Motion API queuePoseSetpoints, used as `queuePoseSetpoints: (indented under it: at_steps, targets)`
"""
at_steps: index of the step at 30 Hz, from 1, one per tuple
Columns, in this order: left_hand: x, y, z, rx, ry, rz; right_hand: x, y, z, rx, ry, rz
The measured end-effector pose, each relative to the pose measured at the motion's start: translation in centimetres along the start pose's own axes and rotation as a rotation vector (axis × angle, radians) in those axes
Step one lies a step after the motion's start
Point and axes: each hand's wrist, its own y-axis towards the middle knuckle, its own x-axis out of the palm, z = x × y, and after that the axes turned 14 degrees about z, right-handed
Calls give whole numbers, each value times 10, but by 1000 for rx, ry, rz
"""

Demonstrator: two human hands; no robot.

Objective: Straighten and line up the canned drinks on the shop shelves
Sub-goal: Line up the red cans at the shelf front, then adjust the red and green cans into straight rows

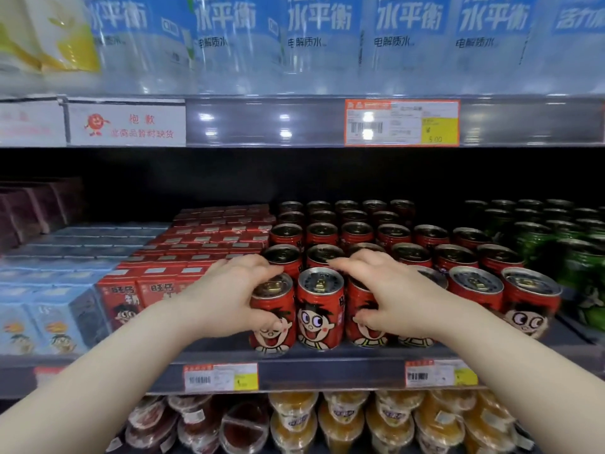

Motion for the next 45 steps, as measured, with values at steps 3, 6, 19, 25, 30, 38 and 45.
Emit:
queuePoseSetpoints:
  at_steps: [3,6,19,25,30,38,45]
  targets:
    - [5,0,-4,59,85,52,4,7,-16,-13,-80,44]
    - [6,-1,-7,51,0,9,14,14,-34,-36,-81,99]
    - [11,-1,1,75,-48,53,14,-10,-33,38,-67,121]
    - [15,22,60,240,-188,169,-35,-42,32,348,-48,241]
    - [27,48,120,369,-114,122,-48,-78,78,538,-230,50]
    - [58,61,156,309,-54,180,-28,-100,102,454,-225,112]
    - [70,62,152,237,-8,277,-26,-97,108,410,-153,149]
